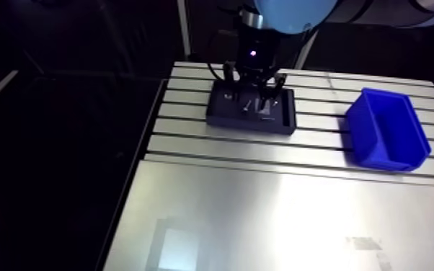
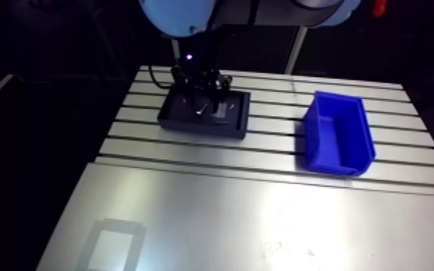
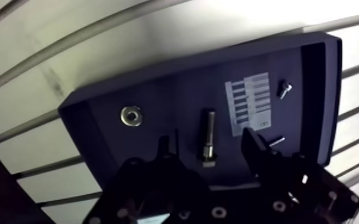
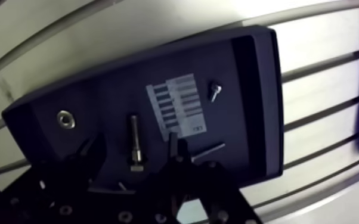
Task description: Pick up the M10 bolt from the tray and put it into the blue bin.
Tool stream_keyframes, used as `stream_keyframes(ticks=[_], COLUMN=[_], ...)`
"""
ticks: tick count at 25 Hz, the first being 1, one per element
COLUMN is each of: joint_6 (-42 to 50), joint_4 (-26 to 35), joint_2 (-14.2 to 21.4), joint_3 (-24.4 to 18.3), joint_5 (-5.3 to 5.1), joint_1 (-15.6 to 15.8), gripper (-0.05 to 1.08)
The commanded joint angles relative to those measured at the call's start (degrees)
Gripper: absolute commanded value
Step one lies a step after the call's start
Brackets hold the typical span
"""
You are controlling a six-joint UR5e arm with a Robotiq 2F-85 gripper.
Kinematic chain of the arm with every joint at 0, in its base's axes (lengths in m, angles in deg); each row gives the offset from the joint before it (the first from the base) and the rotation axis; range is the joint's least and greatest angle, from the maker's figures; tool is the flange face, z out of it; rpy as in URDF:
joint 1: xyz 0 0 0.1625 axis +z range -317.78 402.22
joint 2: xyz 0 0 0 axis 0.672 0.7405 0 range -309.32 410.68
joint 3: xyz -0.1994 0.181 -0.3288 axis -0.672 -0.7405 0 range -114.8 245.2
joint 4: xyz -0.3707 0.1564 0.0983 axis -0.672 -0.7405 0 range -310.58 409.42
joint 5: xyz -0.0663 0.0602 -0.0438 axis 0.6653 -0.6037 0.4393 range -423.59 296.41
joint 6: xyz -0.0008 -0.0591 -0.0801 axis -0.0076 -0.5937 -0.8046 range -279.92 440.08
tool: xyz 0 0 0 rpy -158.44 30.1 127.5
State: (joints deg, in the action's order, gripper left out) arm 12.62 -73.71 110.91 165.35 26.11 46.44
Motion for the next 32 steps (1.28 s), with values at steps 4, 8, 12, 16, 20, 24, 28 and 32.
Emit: stream_keyframes(ticks=[4, 8, 12, 16, 20, 24, 28, 32], joint_6=[0.01, -0.07, -0.07, -0.07, -0.07, -0.07, -0.07, -0.07], joint_4=[-0.05, -0.05, -0.05, -0.05, -0.05, -0.05, -0.05, -0.05], joint_2=[-0.25, -0.25, -0.25, -0.25, -0.25, -0.25, -0.25, -0.25], joint_3=[0.01, 0.01, 0.01, 0.01, 0.01, -0.08, 0.01, 0.01], joint_5=[-0.01, -0.01, -0.01, -0.01, -0.01, -0.01, -0.01, -0.01], joint_1=[0.00, 0.00, 0.00, 0.00, 0.00, 0.00, 0.00, 0.00], gripper=[0.42, 0.49, 0.54, 0.56, 0.62, 0.66, 0.69, 0.73])
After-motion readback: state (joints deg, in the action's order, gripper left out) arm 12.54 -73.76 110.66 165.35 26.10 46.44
